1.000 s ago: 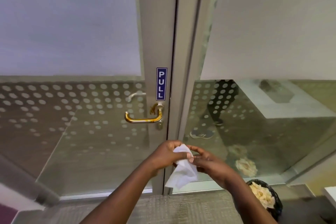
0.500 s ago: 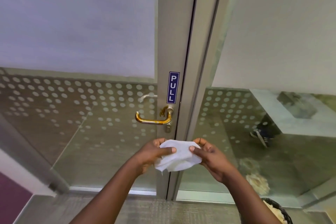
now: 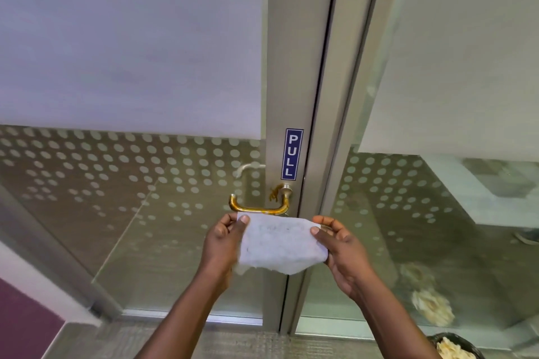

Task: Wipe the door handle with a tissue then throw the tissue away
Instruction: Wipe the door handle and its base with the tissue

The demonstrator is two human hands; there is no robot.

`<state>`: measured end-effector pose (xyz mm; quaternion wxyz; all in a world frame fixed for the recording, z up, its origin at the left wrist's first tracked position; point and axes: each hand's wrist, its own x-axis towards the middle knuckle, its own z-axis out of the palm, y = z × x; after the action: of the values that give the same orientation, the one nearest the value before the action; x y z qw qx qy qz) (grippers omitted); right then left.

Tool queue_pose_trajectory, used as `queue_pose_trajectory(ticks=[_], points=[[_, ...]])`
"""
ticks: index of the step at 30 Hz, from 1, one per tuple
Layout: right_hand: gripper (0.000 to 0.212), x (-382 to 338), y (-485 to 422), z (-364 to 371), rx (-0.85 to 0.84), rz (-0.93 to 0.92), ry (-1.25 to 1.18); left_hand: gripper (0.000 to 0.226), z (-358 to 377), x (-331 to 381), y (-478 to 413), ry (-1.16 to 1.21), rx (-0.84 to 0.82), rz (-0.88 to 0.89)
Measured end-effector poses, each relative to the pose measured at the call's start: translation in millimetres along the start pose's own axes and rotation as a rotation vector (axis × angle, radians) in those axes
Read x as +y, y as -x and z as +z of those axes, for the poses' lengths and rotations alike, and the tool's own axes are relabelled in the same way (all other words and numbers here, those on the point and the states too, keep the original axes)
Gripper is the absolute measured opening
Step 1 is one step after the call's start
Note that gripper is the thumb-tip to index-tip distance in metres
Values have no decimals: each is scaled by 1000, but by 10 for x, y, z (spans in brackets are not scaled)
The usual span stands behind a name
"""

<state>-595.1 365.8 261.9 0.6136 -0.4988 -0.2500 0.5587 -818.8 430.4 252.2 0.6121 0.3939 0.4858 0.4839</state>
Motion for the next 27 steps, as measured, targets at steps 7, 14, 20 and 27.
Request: queue_pose_trajectory(ticks=[7,14,20,27], points=[[14,-8,-199,482,136,-176,83,19,-226,373,-370,-242,138,268],[14,53,-416,681,335,-284,281,16,-283,487,-752,-517,184,375],[11,123,-515,731,473,-336,371,11,-280,376,-867,-593,172,438],[8,147,-573,739,559,-398,501,7,-299,309,-894,-717,165,510]])
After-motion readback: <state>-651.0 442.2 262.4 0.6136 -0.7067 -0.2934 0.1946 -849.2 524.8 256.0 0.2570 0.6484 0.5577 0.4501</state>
